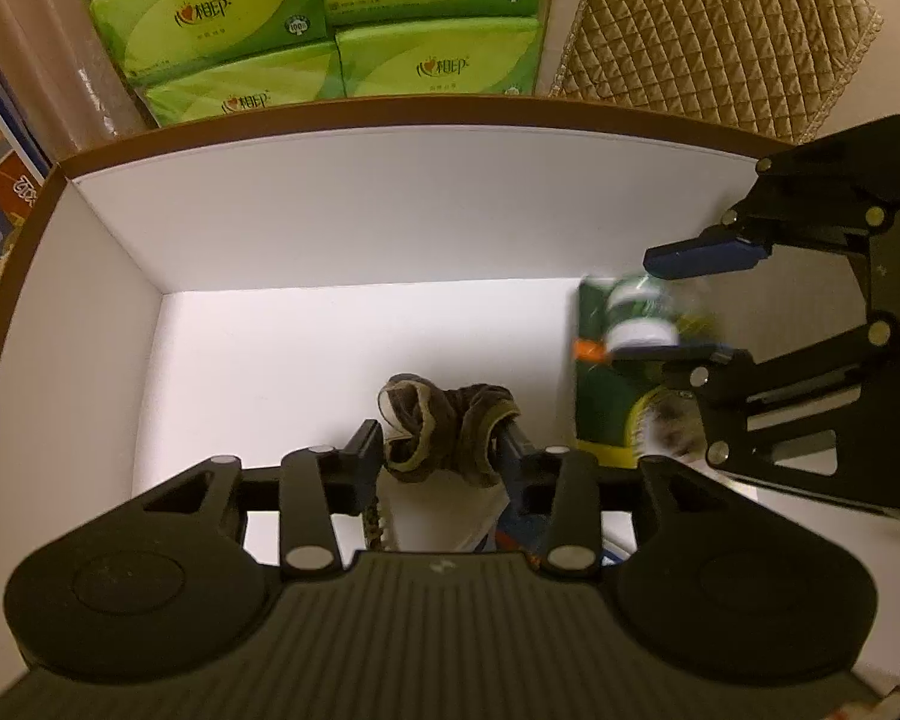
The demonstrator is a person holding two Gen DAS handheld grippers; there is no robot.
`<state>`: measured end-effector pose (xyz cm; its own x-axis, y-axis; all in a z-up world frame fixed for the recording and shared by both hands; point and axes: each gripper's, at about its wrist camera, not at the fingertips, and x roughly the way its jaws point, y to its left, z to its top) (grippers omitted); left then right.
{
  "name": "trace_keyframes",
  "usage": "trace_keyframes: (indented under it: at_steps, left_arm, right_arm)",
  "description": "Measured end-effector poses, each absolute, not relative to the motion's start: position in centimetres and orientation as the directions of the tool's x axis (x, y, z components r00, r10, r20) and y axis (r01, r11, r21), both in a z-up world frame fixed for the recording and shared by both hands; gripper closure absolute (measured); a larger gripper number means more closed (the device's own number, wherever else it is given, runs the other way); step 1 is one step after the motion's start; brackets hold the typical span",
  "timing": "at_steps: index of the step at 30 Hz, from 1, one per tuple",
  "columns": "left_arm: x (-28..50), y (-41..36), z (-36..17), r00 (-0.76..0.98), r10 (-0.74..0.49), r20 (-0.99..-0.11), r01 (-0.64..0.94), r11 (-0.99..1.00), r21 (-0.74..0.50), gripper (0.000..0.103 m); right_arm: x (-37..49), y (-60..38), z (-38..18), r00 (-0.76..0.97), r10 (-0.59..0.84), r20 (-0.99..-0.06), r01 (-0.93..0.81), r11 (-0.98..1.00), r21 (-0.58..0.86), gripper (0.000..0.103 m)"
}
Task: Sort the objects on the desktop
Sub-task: 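Open both tools to drop the card and scrunchie into the box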
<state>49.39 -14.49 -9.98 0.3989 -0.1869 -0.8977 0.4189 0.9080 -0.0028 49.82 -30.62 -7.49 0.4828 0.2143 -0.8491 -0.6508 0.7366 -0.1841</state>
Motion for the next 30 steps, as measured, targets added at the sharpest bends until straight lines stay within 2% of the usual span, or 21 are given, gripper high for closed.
trace_keyframes:
  at_steps: [2, 5, 6, 7, 9, 12, 16, 18, 30]
  left_arm:
    - [49.3, -14.3, -9.8, 0.402, -0.182, -0.897, 0.418, 0.908, 0.003, 0.059]
    - [49.2, -14.0, -9.6, 0.409, -0.171, -0.896, 0.415, 0.910, 0.015, 0.057]
    - [49.1, -13.9, -9.6, 0.411, -0.169, -0.896, 0.413, 0.910, 0.018, 0.054]
    - [49.1, -13.8, -9.5, 0.413, -0.166, -0.895, 0.412, 0.911, 0.021, 0.052]
    - [48.8, -13.6, -9.3, 0.419, -0.164, -0.893, 0.414, 0.910, 0.027, 0.042]
    - [48.3, -13.3, -9.0, 0.425, -0.159, -0.891, 0.414, 0.910, 0.035, 0.030]
    - [47.8, -12.7, -8.6, 0.433, -0.147, -0.889, 0.396, 0.917, 0.042, 0.023]
    - [47.6, -12.5, -8.3, 0.437, -0.138, -0.889, 0.388, 0.920, 0.048, 0.022]
    - [44.6, -10.9, -5.5, 0.483, -0.115, -0.868, 0.331, 0.942, 0.060, 0.017]
  right_arm:
    - [49.9, -30.6, -7.3, 0.472, 0.226, -0.852, -0.653, 0.739, -0.166, 0.067]
    - [50.0, -30.5, -7.3, 0.464, 0.222, -0.858, -0.655, 0.738, -0.164, 0.063]
    - [50.0, -30.5, -7.3, 0.460, 0.223, -0.859, -0.655, 0.738, -0.160, 0.056]
    - [50.0, -30.5, -7.2, 0.459, 0.226, -0.860, -0.655, 0.739, -0.155, 0.044]
    - [49.8, -30.7, -7.0, 0.457, 0.235, -0.858, -0.655, 0.742, -0.145, 0.027]
    - [49.3, -31.0, -6.5, 0.457, 0.262, -0.850, -0.656, 0.745, -0.123, 0.018]
    - [48.5, -31.0, -5.9, 0.437, 0.301, -0.847, -0.657, 0.750, -0.072, 0.006]
    - [48.0, -31.0, -5.6, 0.433, 0.311, -0.846, -0.657, 0.752, -0.060, 0.002]
    - [44.9, -31.6, -3.0, 0.447, 0.351, -0.823, -0.605, 0.796, 0.012, 0.002]
